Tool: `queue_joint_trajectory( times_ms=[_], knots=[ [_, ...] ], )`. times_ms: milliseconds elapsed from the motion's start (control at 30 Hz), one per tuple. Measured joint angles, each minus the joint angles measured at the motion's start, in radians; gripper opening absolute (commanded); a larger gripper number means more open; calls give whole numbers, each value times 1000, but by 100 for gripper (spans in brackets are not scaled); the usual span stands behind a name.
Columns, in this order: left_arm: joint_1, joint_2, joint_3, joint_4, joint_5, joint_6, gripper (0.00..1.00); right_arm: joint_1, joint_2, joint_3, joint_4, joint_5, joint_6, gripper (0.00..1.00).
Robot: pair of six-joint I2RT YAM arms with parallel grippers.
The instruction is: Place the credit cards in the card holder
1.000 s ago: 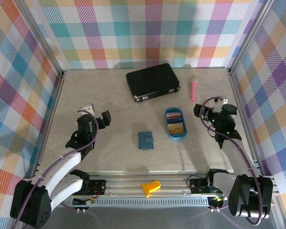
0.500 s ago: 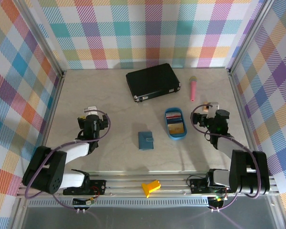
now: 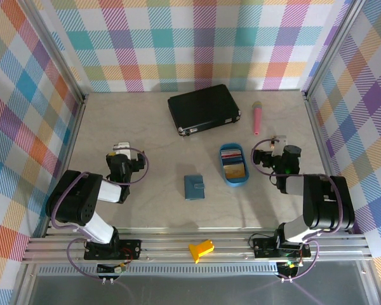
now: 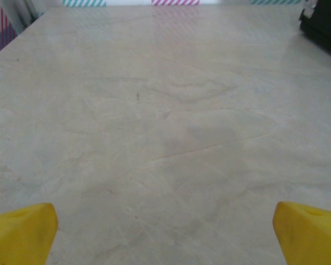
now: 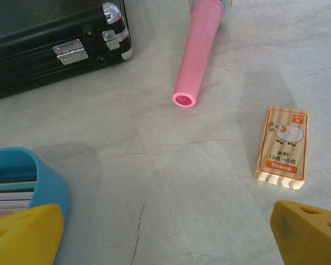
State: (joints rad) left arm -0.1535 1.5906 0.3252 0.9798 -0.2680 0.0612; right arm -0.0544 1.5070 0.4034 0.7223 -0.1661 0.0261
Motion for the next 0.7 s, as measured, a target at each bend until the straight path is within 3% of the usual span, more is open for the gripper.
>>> queue_joint_trajectory(
  times_ms=[700],
  knots=[
    [41, 0, 53, -64, 27, -24, 100, 22, 24, 0, 71, 40, -6, 99]
  ],
)
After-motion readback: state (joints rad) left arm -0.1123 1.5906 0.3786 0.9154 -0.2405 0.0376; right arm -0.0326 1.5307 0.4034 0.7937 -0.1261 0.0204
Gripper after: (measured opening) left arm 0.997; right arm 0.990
